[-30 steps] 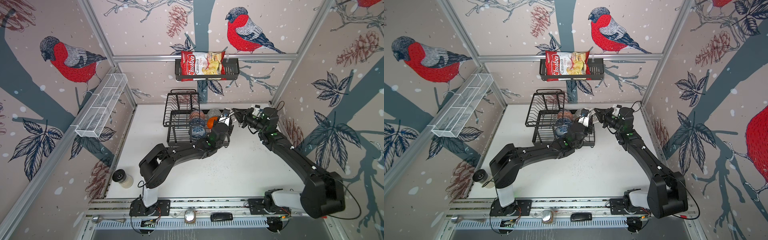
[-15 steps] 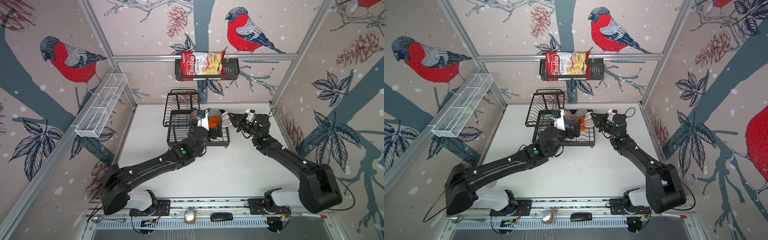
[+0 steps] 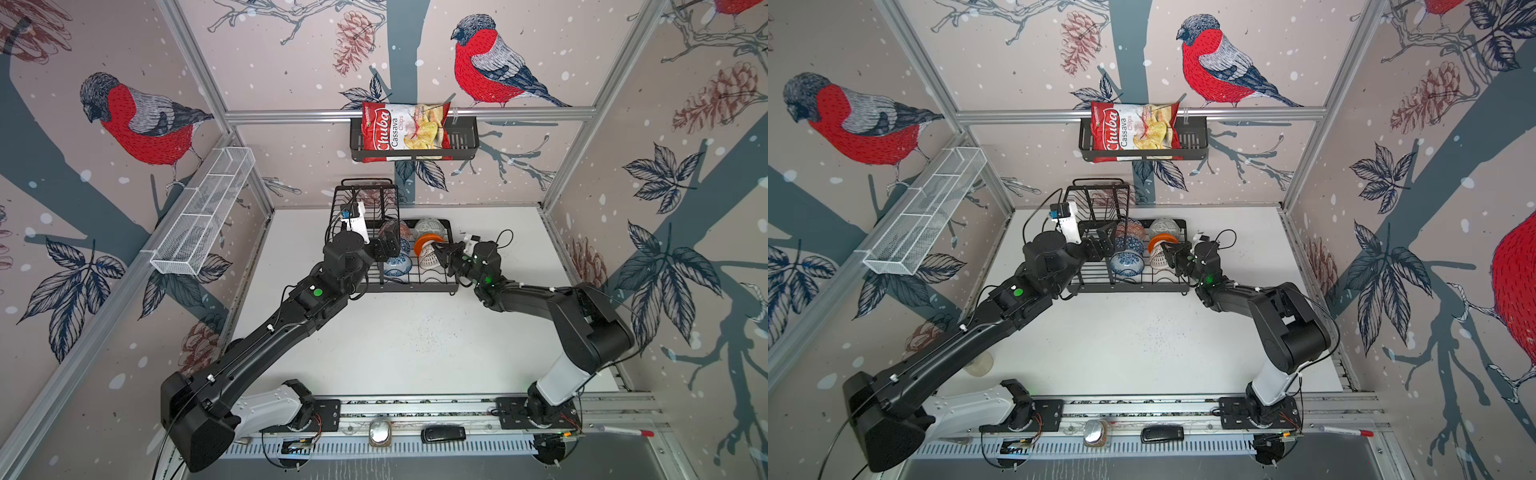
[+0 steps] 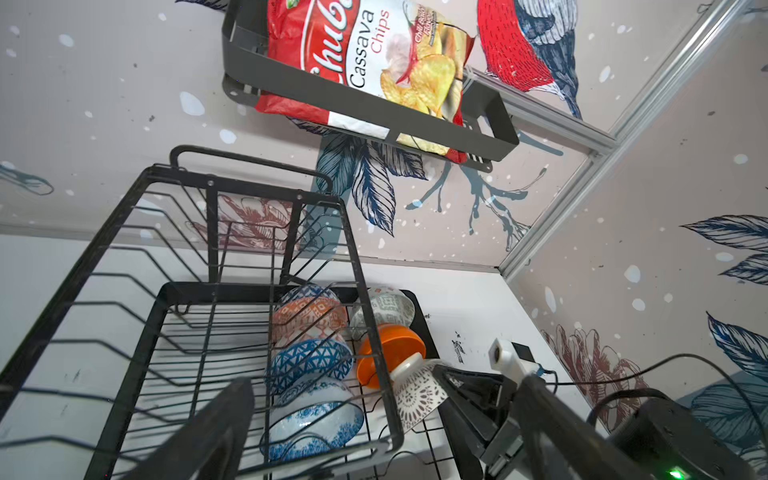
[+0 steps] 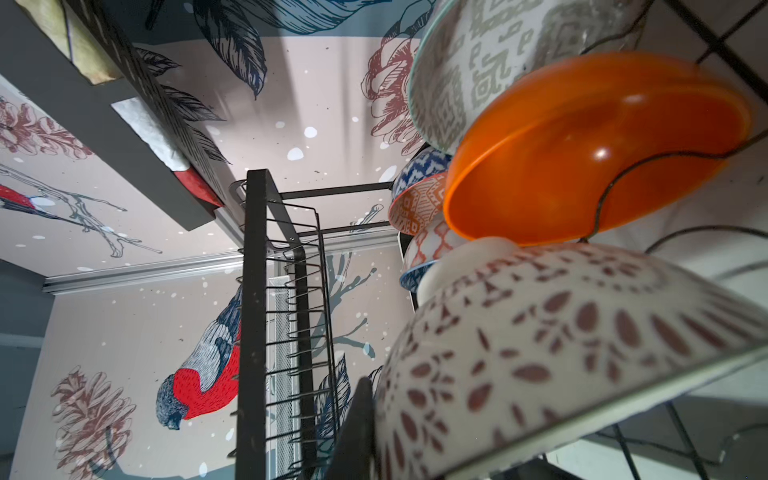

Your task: Load the bowls into the dish rack

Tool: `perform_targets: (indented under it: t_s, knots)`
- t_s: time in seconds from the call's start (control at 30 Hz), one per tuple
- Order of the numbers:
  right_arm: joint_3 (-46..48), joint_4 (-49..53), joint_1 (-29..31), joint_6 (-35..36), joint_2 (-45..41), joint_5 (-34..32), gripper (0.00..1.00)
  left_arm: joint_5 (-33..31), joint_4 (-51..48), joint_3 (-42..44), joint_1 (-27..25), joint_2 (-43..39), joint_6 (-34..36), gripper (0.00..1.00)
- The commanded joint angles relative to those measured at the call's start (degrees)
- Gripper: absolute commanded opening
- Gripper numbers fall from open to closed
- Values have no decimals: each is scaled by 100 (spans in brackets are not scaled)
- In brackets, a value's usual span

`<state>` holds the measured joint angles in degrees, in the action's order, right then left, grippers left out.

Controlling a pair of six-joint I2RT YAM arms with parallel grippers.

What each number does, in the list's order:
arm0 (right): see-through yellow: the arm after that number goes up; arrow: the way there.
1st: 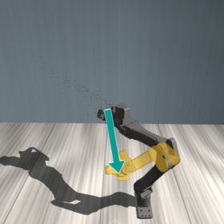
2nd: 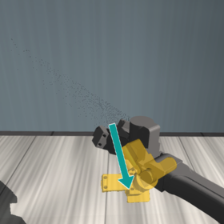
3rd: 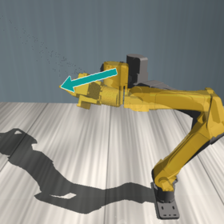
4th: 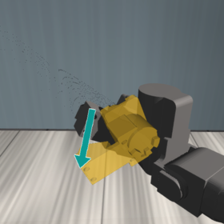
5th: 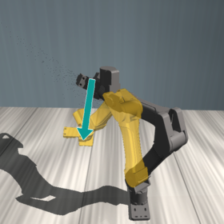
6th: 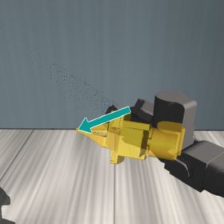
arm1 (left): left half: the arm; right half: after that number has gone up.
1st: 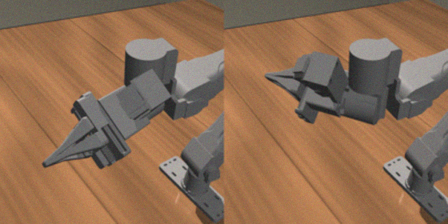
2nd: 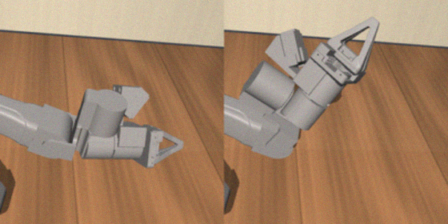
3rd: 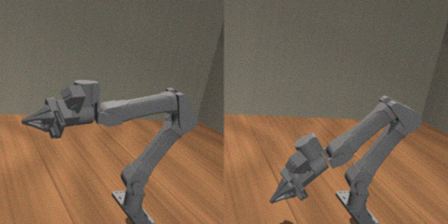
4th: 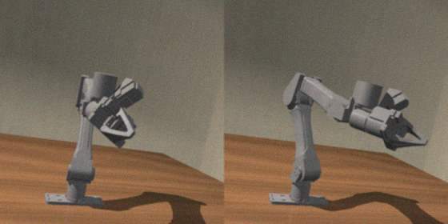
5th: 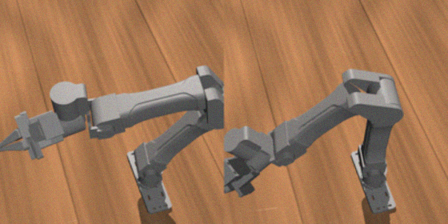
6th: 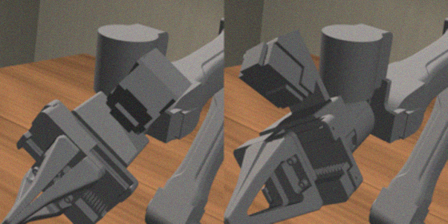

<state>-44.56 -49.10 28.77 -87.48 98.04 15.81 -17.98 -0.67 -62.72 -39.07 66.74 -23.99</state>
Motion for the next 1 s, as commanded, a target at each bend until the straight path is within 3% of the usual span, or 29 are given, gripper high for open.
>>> perform_targets:
  t_s: [0.0, 0.73, 0.97]
  knots:
    - [-52, -787, 106, -214, 202, -235, 0, 340, -92, -87, 137, 66, 148, 98]
    - [808, -2464, 506, -366, 778, -1504, 0, 971, -52, 66, 581, 86, 167, 98]
    - [847, -2371, 519, -382, 836, -1667, 0, 1106, -22, 153, 594, 50, 114, 98]
